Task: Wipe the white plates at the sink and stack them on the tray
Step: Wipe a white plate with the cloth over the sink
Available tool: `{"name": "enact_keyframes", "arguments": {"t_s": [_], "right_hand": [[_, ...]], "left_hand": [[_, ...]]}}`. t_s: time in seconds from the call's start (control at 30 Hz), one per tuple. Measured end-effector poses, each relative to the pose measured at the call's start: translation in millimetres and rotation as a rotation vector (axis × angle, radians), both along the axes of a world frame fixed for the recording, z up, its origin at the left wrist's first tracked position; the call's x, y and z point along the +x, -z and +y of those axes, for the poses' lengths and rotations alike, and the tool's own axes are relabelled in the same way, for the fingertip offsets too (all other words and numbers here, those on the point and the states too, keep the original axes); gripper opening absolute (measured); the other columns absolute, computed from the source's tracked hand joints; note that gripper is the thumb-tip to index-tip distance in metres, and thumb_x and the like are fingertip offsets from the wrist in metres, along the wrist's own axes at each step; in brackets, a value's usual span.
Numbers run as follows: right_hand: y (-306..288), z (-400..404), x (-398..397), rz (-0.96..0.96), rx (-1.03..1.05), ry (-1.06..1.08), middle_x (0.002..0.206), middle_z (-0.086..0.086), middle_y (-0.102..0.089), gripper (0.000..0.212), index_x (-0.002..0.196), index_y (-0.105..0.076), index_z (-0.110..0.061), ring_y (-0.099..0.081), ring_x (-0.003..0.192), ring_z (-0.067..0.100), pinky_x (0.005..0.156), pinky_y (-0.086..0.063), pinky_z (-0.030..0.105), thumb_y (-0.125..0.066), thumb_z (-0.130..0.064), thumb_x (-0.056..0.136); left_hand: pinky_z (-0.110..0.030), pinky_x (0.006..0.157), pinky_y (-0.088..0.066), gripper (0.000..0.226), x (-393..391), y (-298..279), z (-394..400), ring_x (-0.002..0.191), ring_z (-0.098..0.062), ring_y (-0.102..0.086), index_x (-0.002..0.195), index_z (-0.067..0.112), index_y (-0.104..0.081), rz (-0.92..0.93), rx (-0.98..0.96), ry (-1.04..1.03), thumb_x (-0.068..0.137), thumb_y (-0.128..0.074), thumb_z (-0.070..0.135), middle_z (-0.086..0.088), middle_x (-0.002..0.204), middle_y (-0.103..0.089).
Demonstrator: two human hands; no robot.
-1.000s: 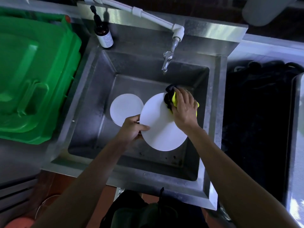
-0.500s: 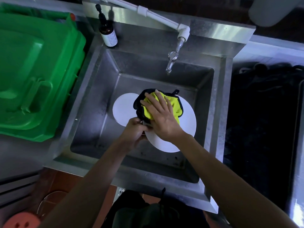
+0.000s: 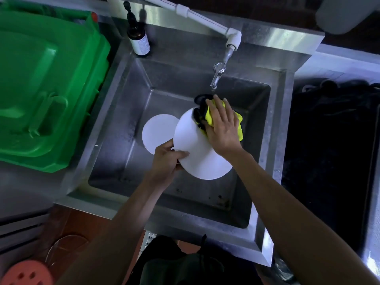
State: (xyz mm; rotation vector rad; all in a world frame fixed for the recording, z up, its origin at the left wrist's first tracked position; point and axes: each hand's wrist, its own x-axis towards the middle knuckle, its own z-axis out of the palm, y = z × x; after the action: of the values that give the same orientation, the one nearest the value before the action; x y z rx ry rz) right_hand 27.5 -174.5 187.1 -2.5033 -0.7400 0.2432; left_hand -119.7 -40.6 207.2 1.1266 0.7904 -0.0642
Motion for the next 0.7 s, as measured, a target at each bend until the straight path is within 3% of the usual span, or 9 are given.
{"name": "enact_keyframes", "arguments": {"t_s": [0.17,0.27,0.43,0.7], "right_hand": [[18.1,-20.4,-14.4,0.136,-0.025,0.122,0.169,-0.006,-0.002,0.062,0.160,-0.015,-0.028,0.007,0.156,0.020,0.124,-0.004,0.052,-0.041,-0.034,0.104],[24.7,-23.8,-39.5,0.218,-0.015,0.156,0.169,-0.006,-0.004,0.062,0.160,-0.017,-0.027,0.007,0.156,0.019,0.124,-0.002,0.051,-0.044,-0.033,0.104],[21.0,-14.3,-82.2,0.291,0.044,0.166,0.169,-0.006,-0.006,0.062,0.160,-0.019,-0.026,0.006,0.156,0.020,0.124,-0.003,0.051,-0.046,-0.031,0.103],[7.9,2.7,-111.7,0.255,0.102,0.093,0.169,-0.005,-0.009,0.062,0.159,-0.023,-0.025,0.004,0.156,0.021,0.124,-0.007,0.051,-0.049,-0.029,0.103]], "left_hand": [[-0.043,0.072,-0.060,0.040,9.0,1.1,-2.8,0.100,-0.031,-0.073,0.110,0.024,-0.077,0.007,0.013,-0.114,0.074,-0.070,0.008,-0.006,0.110,-0.077],[-0.049,0.077,-0.061,0.034,14.7,0.0,-3.6,0.100,-0.031,-0.073,0.111,0.021,-0.077,-0.022,0.002,-0.130,0.078,-0.072,0.010,-0.009,0.110,-0.076],[-0.045,0.079,-0.061,0.029,22.4,5.3,-9.3,0.105,-0.032,-0.072,0.113,0.017,-0.075,0.026,-0.033,-0.183,0.088,-0.070,0.003,-0.010,0.112,-0.076],[-0.035,0.065,-0.058,0.018,20.5,13.1,-11.7,0.090,-0.024,-0.074,0.099,0.023,-0.081,0.051,-0.087,-0.255,0.089,-0.072,0.012,-0.007,0.100,-0.078]]}}
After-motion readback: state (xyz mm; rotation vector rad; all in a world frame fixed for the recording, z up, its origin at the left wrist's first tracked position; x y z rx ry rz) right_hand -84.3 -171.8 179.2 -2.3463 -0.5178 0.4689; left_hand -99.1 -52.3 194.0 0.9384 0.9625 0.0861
